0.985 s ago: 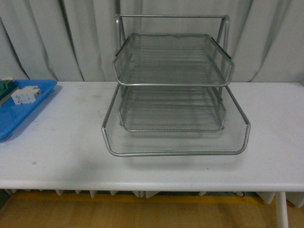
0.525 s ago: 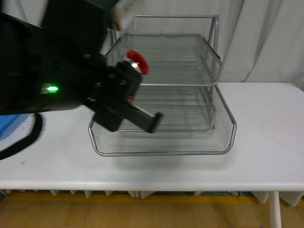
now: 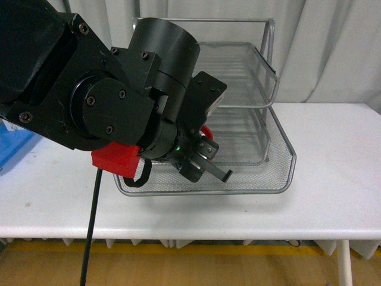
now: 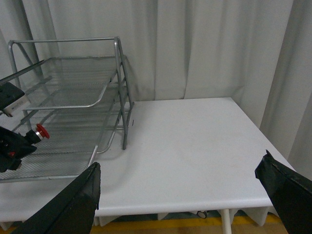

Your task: Place button on rack with both arms

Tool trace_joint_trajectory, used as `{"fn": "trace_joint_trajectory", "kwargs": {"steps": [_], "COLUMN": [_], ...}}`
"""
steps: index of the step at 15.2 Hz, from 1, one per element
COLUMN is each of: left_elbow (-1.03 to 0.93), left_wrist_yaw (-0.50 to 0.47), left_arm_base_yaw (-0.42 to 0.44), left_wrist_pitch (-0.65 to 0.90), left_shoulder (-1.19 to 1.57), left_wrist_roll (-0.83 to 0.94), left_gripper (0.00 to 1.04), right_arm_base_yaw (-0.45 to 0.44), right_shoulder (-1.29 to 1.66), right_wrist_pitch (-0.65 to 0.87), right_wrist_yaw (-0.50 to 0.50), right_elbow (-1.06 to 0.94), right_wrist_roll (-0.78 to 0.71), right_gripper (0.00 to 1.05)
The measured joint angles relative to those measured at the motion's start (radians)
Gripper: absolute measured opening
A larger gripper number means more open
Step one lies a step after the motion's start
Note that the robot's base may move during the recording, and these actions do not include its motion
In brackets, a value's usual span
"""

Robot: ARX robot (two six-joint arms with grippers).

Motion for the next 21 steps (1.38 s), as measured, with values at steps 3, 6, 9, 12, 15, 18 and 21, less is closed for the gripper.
{"fn": "trace_joint_trajectory", "kwargs": {"steps": [3, 6, 9, 12, 15, 18, 21], "left_elbow": [-0.048, -0.281, -0.542, -0.816, -0.985, -1.059, -1.119], "left_wrist_yaw": [0.012, 0.079, -0.175, -0.184, -0.07, -0.008, 0.05], "left_arm_base_yaw": [0.001, -0.005, 0.018, 0.153, 0.242, 0.318, 0.37], "left_wrist_pitch": [0.044, 0.199, 0.722, 0.959, 0.893, 0.819, 0.7], "left_shoulder": [-0.058, -0.298, -0.36, -0.536, -0.713, -0.907, -1.074], "left_wrist_roll": [-0.037, -0.096, -0.206, -0.258, -0.266, -0.27, -0.27], "left_gripper": [0.77, 0.98, 0.8, 0.44, 0.04, 0.02, 0.02], "right_arm_base_yaw": [0.0, 0.0, 0.0, 0.0, 0.0, 0.0, 0.0], "right_shoulder": [0.0, 0.0, 0.0, 0.0, 0.0, 0.0, 0.0], "right_wrist_pitch": [0.0, 0.0, 0.002, 0.0, 0.0, 0.0, 0.0], "right_wrist_yaw": [0.0, 0.0, -0.005, -0.001, -0.001, -0.001, -0.001], "right_elbow": [0.0, 0.0, 0.0, 0.0, 0.0, 0.0, 0.0], "right_wrist_roll": [0.0, 0.0, 0.0, 0.0, 0.0, 0.0, 0.0], "right_gripper": [0.98, 0.98, 0.98, 0.98, 0.98, 0.98, 0.98]}}
